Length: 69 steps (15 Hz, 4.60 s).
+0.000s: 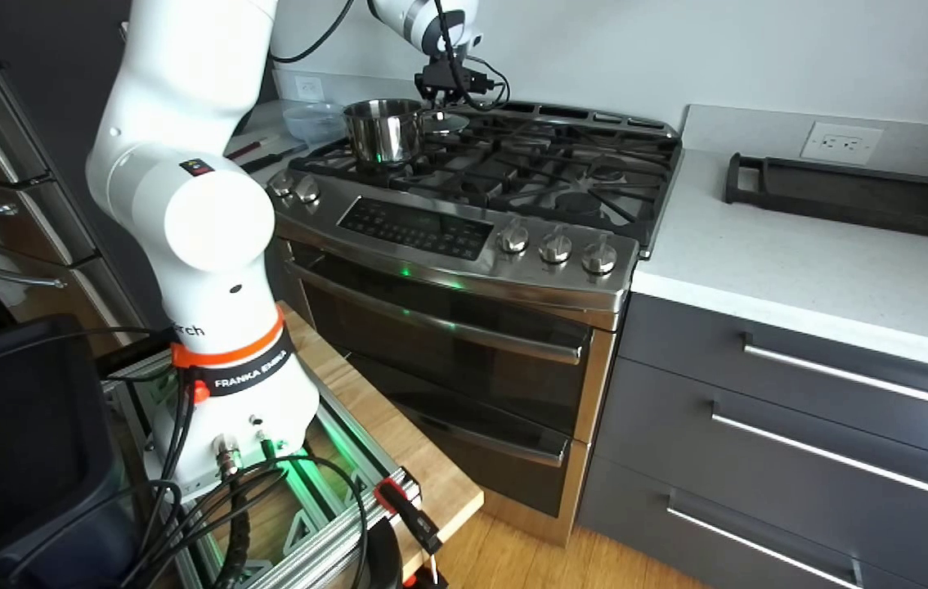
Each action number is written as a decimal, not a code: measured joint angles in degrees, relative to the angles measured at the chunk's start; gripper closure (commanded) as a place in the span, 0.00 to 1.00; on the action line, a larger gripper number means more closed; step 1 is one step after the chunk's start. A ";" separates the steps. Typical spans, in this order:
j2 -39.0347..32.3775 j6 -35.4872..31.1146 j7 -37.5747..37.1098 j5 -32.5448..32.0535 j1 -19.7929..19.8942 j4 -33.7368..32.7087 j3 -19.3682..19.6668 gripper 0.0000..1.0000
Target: Put the lid on the pot
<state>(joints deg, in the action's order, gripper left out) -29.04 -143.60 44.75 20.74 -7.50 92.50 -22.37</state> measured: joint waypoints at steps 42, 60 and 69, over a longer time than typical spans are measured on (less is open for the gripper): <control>27.36 17.48 11.26 8.59 0.58 11.65 2.12 0.96; 40.50 12.95 17.08 17.17 -5.85 32.96 11.15 0.96; 44.75 12.37 17.24 17.37 -7.20 37.45 11.71 0.96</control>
<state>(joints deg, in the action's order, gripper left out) 15.72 -131.23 61.99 38.12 -14.70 129.94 -10.66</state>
